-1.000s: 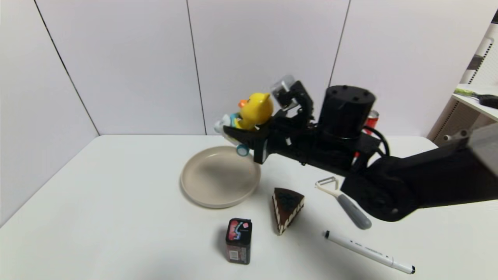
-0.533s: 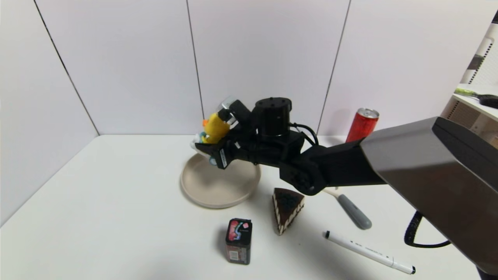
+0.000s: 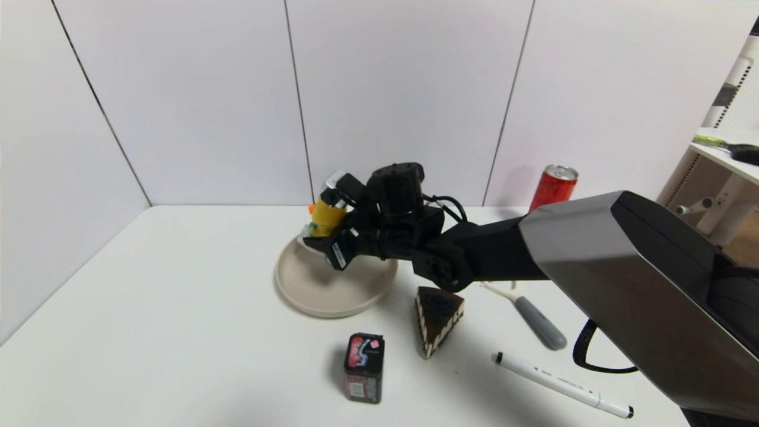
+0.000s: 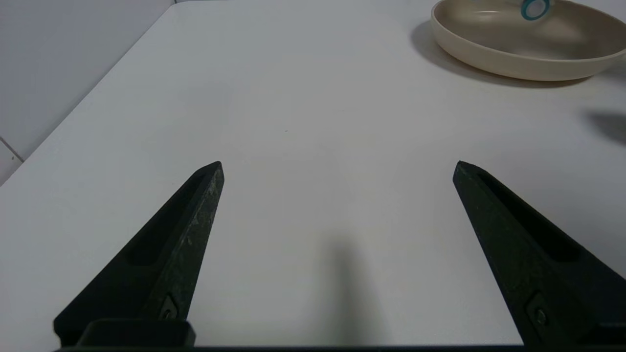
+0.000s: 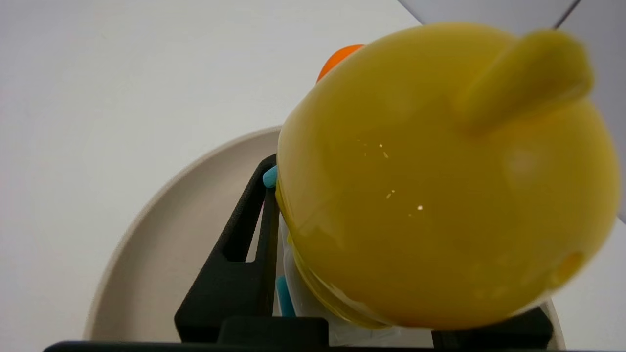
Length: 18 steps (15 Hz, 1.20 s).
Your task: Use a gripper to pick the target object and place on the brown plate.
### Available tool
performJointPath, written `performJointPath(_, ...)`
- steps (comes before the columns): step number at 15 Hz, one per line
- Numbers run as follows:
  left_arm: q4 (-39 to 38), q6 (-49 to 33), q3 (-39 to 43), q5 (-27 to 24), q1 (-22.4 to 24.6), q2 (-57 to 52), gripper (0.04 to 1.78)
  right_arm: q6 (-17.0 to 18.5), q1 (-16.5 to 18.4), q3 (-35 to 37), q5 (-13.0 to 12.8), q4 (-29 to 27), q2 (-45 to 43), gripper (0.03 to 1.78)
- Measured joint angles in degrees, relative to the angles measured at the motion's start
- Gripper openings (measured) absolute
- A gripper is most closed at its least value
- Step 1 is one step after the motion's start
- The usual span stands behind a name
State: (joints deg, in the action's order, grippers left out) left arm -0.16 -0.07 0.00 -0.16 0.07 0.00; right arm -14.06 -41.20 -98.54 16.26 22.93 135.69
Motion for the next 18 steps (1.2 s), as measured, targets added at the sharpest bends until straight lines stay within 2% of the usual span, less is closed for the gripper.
performJointPath(5,0.0,0.0,0.0,0.0,0.0,0.0,1.69,0.0,0.3,0.9,-2.1,-0.1,-2.5,1.21)
performJointPath(8,0.0,0.0,0.0,0.0,0.0,0.0,1.69,0.2,1.1,3.3,-2.2,-0.2,-6.4,1.37)
performJointPath(10,0.0,0.0,0.0,0.0,0.0,0.0,1.69,0.6,1.8,6.0,-2.0,-0.7,-11.0,1.44)
performJointPath(12,0.0,0.0,0.0,0.0,0.0,0.0,1.69,1.2,3.1,9.9,-1.9,-3.8,-18.4,1.5)
performJointPath(15,0.0,0.0,0.0,0.0,0.0,0.0,1.69,1.7,7.2,18.6,-1.7,-9.2,-33.4,1.57)
performJointPath(18,0.0,0.0,0.0,0.0,0.0,0.0,1.69,1.8,15.7,33.4,-1.6,-13.9,-51.2,1.62)
